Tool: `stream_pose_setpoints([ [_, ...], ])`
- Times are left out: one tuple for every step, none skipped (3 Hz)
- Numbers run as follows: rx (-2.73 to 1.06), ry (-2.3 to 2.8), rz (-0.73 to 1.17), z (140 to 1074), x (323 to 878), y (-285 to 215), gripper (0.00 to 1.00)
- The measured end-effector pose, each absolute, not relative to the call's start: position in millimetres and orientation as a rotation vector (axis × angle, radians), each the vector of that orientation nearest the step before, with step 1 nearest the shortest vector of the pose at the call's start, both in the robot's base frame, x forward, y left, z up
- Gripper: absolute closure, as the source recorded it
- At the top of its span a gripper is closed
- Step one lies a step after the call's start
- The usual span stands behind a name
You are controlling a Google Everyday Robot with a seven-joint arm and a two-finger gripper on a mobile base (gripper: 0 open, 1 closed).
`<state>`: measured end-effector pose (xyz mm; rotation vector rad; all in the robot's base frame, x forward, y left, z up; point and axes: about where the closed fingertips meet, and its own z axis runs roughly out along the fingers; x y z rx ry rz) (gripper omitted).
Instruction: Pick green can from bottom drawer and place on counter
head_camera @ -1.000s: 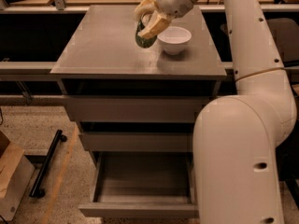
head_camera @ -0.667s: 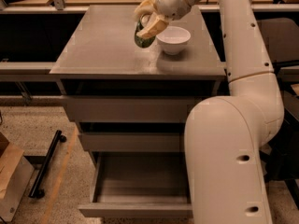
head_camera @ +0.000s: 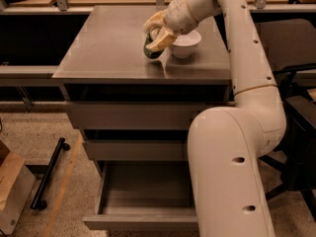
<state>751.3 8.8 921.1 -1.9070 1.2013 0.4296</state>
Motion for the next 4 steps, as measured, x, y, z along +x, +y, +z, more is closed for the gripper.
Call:
stream_pose_setpoints([
  [-1.925, 1.19, 0.394, 902.0, 764.0, 7.9, 0.28],
  [-1.911, 1.187, 0.389, 902.1, 768.5, 13.1, 0.05],
  [-1.901, 1.185, 0.385, 901.0, 772.4, 17.6, 0.0],
  [-1.901, 1.185, 0.385, 900.9, 772.6, 17.7, 0.0],
])
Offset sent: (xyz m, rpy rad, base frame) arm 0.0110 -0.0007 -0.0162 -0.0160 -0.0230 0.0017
